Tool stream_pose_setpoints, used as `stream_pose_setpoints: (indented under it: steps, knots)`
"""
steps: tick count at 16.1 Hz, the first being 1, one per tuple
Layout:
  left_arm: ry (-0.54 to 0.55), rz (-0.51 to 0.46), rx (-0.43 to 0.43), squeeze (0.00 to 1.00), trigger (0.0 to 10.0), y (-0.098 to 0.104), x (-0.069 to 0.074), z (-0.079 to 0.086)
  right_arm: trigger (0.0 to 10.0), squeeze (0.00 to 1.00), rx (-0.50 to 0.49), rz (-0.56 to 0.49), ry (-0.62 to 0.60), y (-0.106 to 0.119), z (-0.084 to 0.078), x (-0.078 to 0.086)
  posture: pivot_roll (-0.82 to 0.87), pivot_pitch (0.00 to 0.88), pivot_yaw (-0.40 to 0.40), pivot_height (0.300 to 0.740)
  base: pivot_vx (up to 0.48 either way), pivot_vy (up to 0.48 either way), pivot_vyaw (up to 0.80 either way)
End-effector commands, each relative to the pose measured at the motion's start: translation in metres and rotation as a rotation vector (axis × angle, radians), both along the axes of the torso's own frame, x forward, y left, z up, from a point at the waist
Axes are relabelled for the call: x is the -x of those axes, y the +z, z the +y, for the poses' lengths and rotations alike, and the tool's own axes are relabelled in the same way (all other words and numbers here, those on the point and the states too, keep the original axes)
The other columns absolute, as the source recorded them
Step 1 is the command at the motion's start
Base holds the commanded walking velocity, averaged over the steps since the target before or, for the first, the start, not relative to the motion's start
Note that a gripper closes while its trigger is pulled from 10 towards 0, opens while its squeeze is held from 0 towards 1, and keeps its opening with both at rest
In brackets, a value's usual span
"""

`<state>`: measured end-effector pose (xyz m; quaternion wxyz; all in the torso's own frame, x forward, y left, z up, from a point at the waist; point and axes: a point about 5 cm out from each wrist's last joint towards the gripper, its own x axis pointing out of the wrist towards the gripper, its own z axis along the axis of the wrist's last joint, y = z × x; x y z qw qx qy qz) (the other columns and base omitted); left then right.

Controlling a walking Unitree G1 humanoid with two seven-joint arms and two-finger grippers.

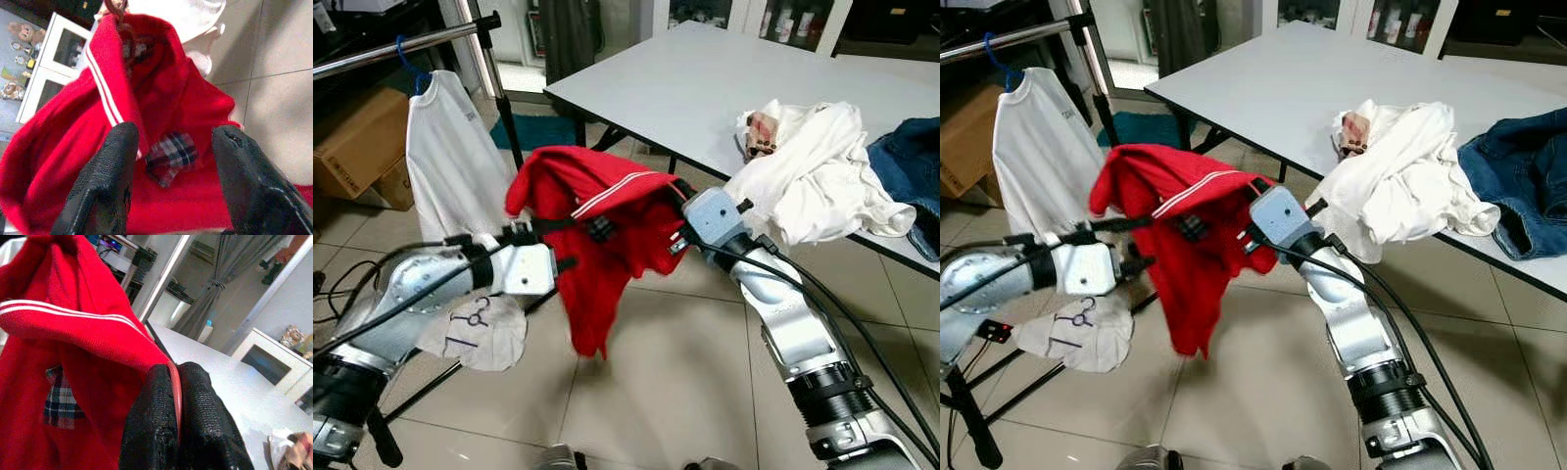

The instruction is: Hang hanger

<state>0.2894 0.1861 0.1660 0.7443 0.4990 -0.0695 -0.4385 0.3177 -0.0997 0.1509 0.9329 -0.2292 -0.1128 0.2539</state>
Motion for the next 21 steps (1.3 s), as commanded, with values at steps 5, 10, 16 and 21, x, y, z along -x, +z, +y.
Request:
stream_pose_setpoints:
  steps: [5,10,16,21]
  knots:
    - [0.034,-0.087,-0.061,1.00,10.0,0.038,-0.003,0.017,10.0,0.00,0.152,-0.134,0.185,0.006,0.022,0.012,-0.01,0.013,0.023,0.740,0.000,0.000,0.00]
    - [0.087,-0.074,-0.154,0.00,10.0,0.016,-0.008,0.018,10.0,0.00,0.179,-0.170,0.240,0.008,0.029,0.017,-0.01,0.014,0.020,0.740,0.000,0.000,0.00]
    - [0.168,0.069,-0.184,0.00,10.0,-0.002,-0.006,0.028,10.0,0.00,0.211,-0.220,0.279,0.014,0.033,0.021,-0.01,0.015,0.016,0.740,0.000,0.000,0.00]
    - [0.270,0.015,-0.224,0.00,10.0,-0.001,-0.015,0.039,10.0,0.00,0.195,-0.274,0.373,0.020,0.043,0.034,0.00,0.016,0.020,0.740,0.000,0.000,0.00]
